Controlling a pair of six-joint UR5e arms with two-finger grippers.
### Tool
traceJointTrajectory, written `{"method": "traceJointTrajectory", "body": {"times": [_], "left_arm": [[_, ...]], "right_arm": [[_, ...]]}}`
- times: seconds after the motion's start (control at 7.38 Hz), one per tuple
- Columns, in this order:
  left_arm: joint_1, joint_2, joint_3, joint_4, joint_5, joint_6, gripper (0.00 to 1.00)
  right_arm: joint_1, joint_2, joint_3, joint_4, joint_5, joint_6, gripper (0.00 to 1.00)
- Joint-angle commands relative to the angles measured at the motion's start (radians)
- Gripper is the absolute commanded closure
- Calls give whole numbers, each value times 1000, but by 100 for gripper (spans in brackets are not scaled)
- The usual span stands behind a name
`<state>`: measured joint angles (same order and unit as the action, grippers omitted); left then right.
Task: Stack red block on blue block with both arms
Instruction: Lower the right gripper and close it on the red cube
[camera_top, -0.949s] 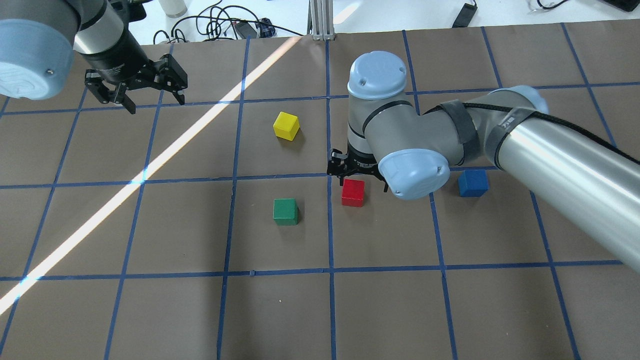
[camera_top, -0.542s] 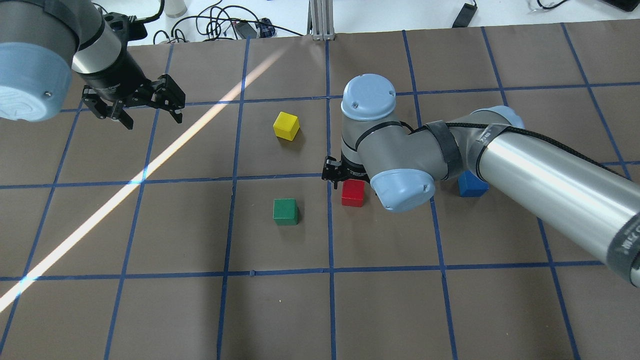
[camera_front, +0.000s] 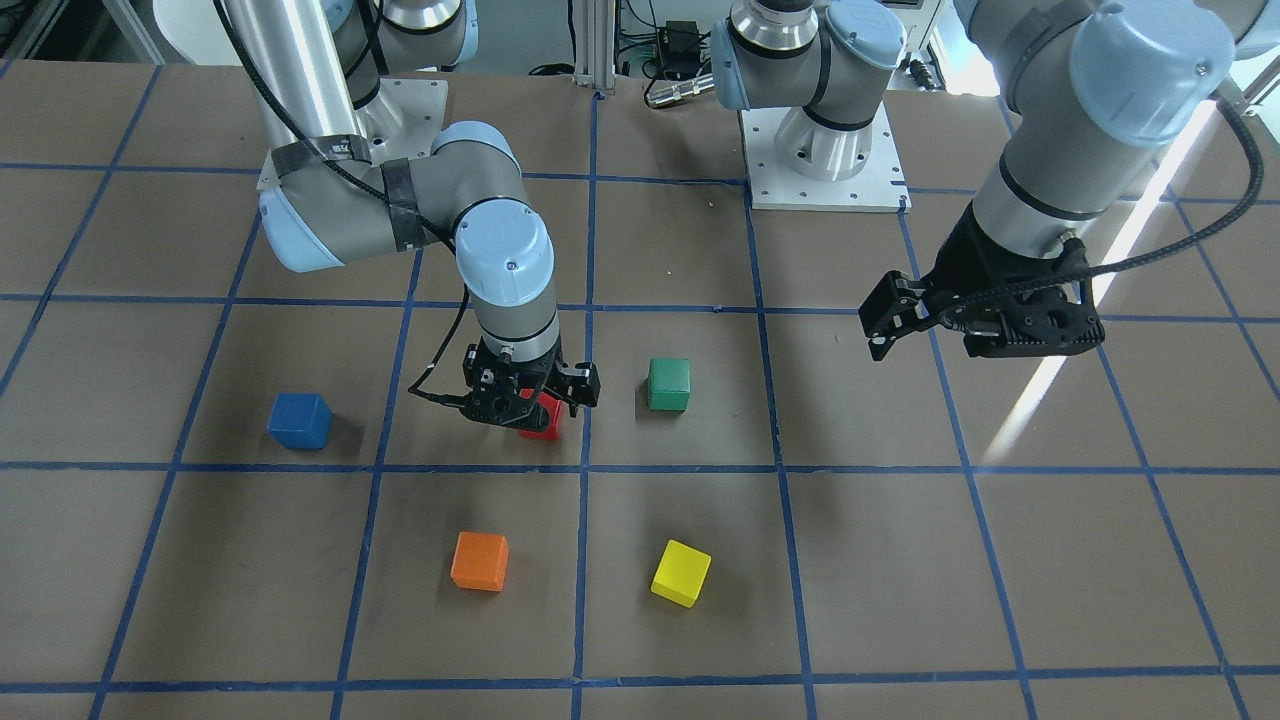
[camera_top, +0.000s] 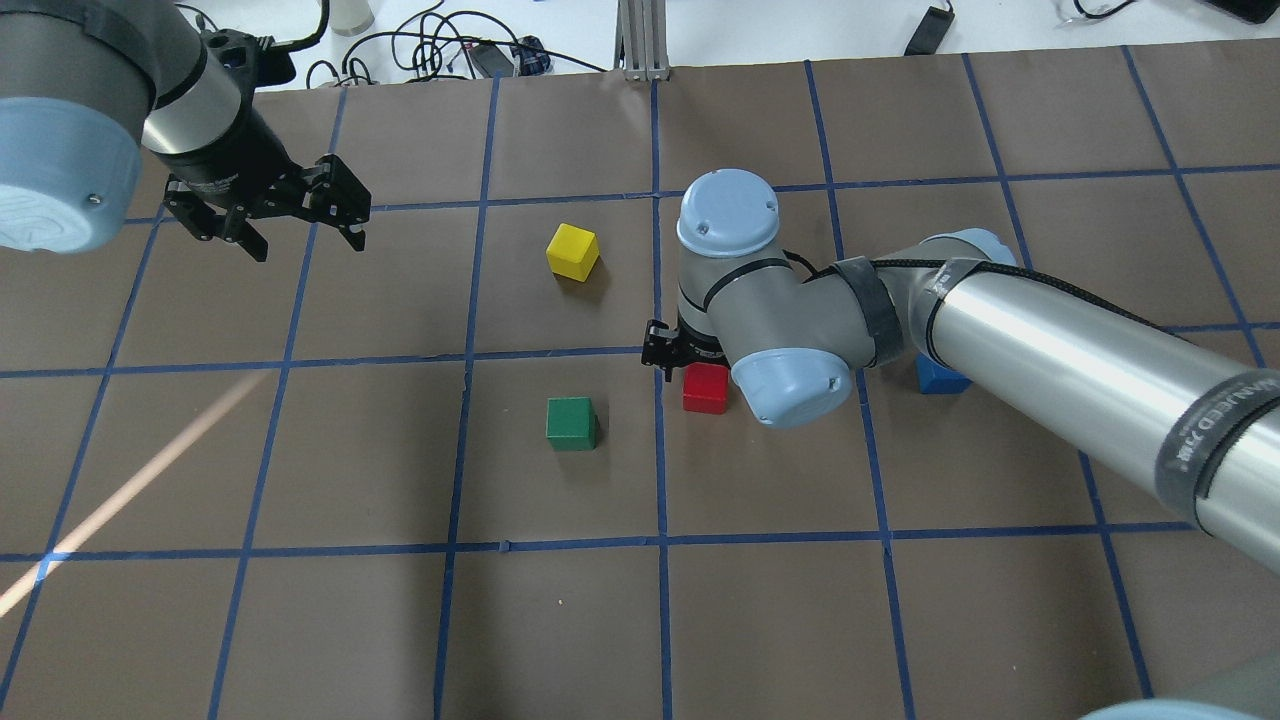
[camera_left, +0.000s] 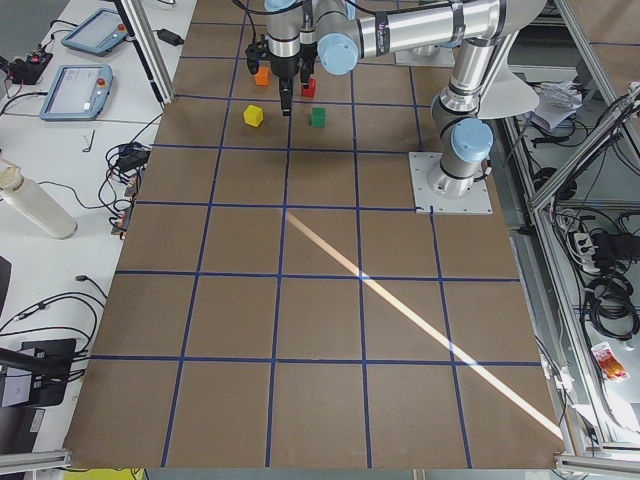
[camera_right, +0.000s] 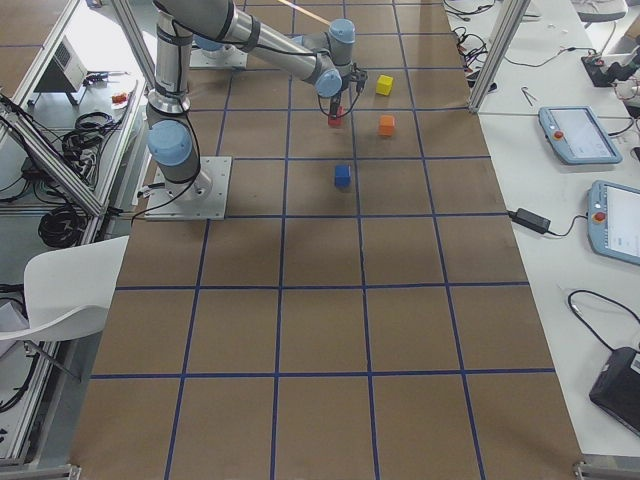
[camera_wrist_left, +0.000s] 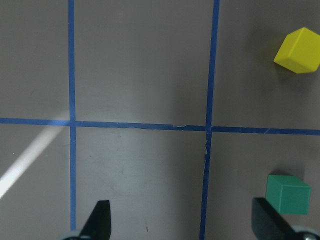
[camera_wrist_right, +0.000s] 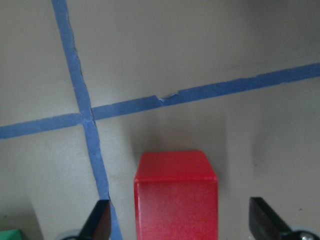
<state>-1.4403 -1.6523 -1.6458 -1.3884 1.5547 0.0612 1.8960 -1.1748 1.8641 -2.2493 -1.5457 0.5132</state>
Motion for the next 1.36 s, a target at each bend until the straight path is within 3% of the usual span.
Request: {"method": "traceJointTrajectory", "body": {"times": [0.0, 0.27, 0.54, 0.68, 0.81, 1.22], "left_arm": [[-2, -12, 14, 0, -7, -9, 0], [-2, -9, 72, -62, -4, -9, 0], [-9, -29, 116, -107, -2, -9, 0], [-9, -26, 115, -107, -2, -8, 0], [-8, -24, 113, -107, -1, -6, 0], [-8, -20, 112, -109, 2, -4, 0]], "right_arm": [[0, 7, 20, -13, -1, -4, 4], [0, 26, 33, -56, -1, -4, 4], [2, 32, 33, -88, 2, 2, 17], [2, 38, 32, -98, 1, 5, 65], [0, 37, 30, -95, -10, -1, 100], [-9, 8, 15, -75, -17, -51, 100]]}}
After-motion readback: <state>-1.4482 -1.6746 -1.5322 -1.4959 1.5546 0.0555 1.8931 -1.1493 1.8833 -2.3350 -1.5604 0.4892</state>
